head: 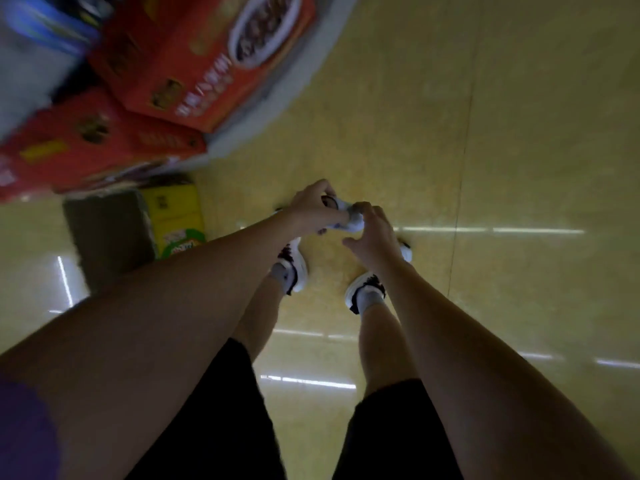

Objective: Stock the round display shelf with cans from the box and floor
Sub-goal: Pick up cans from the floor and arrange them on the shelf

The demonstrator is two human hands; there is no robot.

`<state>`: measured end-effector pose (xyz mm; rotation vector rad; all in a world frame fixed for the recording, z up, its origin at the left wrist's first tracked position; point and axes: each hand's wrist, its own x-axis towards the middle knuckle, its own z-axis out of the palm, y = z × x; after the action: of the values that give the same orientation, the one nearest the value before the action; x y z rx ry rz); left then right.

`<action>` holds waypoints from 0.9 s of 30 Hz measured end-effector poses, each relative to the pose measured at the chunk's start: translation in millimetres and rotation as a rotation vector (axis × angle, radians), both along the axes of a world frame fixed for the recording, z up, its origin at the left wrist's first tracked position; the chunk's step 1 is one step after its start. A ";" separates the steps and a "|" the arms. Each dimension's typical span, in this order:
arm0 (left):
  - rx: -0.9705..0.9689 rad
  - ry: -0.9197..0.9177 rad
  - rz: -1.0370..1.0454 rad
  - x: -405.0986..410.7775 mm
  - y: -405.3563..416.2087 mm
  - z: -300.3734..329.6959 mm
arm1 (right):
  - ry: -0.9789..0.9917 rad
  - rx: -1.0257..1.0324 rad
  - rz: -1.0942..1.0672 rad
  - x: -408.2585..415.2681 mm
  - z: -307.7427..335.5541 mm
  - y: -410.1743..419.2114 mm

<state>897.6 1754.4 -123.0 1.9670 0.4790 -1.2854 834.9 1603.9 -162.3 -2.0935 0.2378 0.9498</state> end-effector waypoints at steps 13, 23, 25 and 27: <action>-0.016 -0.323 -0.271 140.7 -11.9 418.9 | -0.364 0.080 0.228 160.6 371.1 -23.5; -0.016 -0.769 -0.150 175.4 11.7 667.8 | -0.594 0.241 0.196 218.3 623.4 -19.4; -0.063 -0.815 -0.138 176.1 22.2 704.8 | -0.596 0.274 0.213 226.2 659.6 -12.2; -0.116 -0.835 -0.115 174.8 36.2 736.7 | -0.587 0.327 0.237 232.4 692.9 -1.6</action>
<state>1072.4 1790.6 613.7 2.2255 -0.1210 -0.4410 1067.3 1602.2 530.6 -2.0154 -0.4459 0.4263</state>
